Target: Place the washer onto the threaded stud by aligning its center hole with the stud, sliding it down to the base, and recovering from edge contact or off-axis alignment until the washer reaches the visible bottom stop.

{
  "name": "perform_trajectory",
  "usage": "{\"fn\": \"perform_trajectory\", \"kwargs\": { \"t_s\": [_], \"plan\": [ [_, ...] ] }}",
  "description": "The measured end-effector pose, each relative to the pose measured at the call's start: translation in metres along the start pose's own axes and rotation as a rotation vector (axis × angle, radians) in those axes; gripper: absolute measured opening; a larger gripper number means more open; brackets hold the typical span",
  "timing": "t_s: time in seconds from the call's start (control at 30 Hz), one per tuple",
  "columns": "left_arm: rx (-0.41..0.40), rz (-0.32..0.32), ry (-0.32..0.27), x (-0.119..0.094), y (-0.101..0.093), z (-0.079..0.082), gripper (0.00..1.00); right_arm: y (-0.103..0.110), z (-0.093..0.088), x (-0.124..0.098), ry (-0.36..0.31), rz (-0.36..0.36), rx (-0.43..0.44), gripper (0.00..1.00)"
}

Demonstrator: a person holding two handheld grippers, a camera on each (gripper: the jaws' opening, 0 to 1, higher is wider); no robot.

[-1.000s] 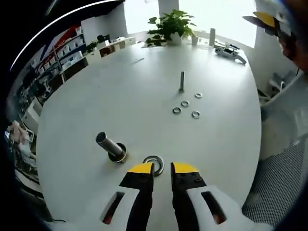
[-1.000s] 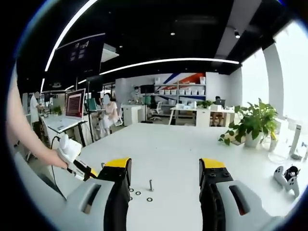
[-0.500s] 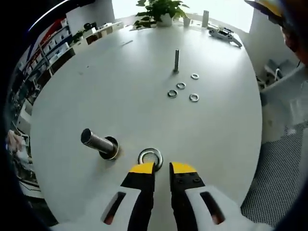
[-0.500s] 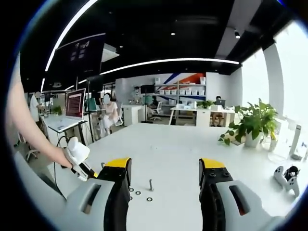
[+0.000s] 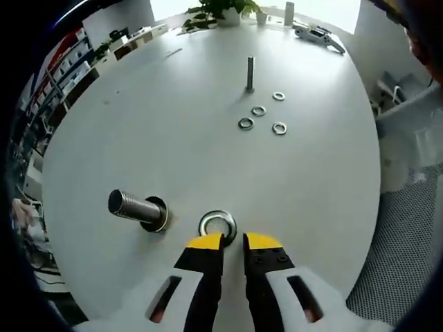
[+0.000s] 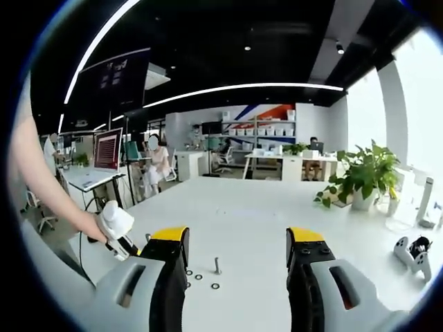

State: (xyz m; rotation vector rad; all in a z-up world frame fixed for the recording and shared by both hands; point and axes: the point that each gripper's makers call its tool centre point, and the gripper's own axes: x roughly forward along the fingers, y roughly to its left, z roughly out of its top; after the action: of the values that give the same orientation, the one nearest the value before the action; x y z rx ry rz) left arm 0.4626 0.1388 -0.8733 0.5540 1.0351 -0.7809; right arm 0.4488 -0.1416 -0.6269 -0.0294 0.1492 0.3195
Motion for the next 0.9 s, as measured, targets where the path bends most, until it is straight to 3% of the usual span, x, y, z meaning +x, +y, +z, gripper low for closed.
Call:
{"fn": "perform_trajectory", "kwargs": {
  "t_s": [0.37,0.57,0.73,0.9],
  "plan": [
    [0.009,-0.022,0.032,0.0021,-0.0006,-0.0001,0.04,-0.0001,-0.0035,0.0,0.013,-0.001,0.001,0.59],
    [0.118,-0.007,0.059,0.0022,-0.0037,-0.0002,0.03,0.0007,-0.0049,0.0008,0.018,0.003,0.0,0.59],
    [0.098,-0.026,0.089,0.0029,-0.0006,0.0003,0.02,0.0006,-0.0062,0.0012,0.023,0.004,-0.001,0.58],
    [0.129,-0.04,0.124,0.0029,-0.0019,0.0006,0.02,-0.0002,-0.0071,0.0008,0.026,0.0,-0.001,0.58]
  ]
}}
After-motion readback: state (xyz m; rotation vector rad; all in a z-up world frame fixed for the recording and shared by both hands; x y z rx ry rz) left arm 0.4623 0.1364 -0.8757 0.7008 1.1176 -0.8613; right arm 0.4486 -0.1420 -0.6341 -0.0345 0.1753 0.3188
